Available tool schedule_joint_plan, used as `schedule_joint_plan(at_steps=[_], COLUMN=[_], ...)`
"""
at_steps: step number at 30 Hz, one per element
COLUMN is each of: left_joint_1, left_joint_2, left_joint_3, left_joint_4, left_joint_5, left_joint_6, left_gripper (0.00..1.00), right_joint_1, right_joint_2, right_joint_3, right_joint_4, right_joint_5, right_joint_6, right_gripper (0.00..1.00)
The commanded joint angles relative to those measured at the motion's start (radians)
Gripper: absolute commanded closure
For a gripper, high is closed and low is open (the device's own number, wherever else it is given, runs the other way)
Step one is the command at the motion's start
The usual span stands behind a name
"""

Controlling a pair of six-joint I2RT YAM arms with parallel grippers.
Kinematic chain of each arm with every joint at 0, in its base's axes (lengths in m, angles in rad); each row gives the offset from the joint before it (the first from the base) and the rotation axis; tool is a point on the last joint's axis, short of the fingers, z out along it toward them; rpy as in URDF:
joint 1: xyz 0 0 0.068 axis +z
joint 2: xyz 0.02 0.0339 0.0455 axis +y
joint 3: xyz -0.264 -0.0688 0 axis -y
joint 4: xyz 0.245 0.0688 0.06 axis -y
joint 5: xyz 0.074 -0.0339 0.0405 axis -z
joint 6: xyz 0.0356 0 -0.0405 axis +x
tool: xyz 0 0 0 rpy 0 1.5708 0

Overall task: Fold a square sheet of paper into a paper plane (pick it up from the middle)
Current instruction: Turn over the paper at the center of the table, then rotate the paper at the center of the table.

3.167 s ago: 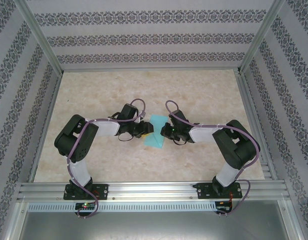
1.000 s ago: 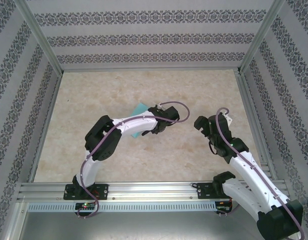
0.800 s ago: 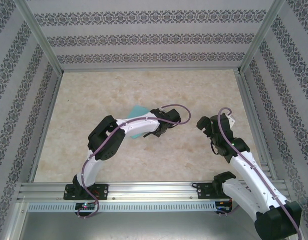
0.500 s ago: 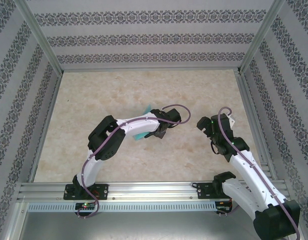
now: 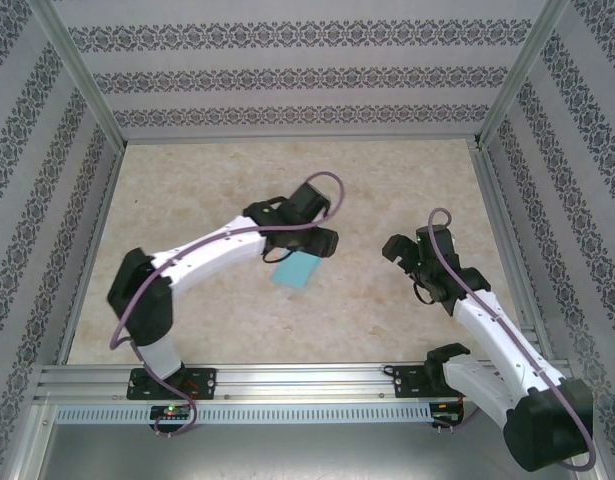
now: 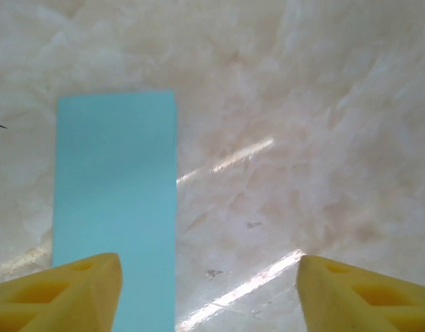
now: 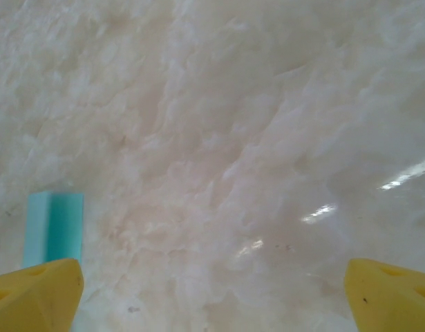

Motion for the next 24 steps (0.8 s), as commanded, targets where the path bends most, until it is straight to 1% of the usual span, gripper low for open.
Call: schedule_joint_plan(at_steps=[1,5,7,11,13,15,17,20,24], left_joint_1=[0.089,0.224,0.294,0.408,0.462,0.503,0.535,0.561,0.570], left_joint_2=[-0.066,-0.146,-0.183,-0.241,-0.259,-0.270,-0.284,-0.306,-0.322], left_joint_3=[-0.118,-0.267,-0.344,-0.462,-0.507,-0.537,-0.563,-0.588,-0.598], left_joint_4=[0.148,0.227,0.255,0.282,0.287,0.283,0.281,0.275,0.270], left_joint_5=[0.119,0.161,0.161,0.149,0.160,0.176,0.194,0.203,0.206], left_joint_6=[-0.061,-0.144,-0.175,-0.205,-0.207,-0.207,-0.207,-0.197,-0.186], left_gripper=[0.24,0.15,0.10,0.00,0.00,0.00,0.00,0.00,0.00], right_joint_1=[0.052,0.180,0.264,0.416,0.480,0.522,0.555,0.587,0.606], right_joint_2=[0.040,0.146,0.237,0.440,0.552,0.649,0.733,0.830,0.945], right_joint_3=[0.015,0.078,0.137,0.270,0.352,0.423,0.489,0.565,0.655], right_joint_4=[0.103,0.158,0.169,0.200,0.215,0.226,0.226,0.228,0.193], right_joint_5=[-0.082,-0.065,-0.055,-0.041,-0.051,-0.067,-0.086,-0.106,-0.132], right_joint_6=[-0.008,0.001,-0.001,-0.006,-0.008,-0.009,-0.010,-0.014,-0.029], right_gripper=[0.04,0.10,0.14,0.31,0.42,0.50,0.57,0.60,0.62])
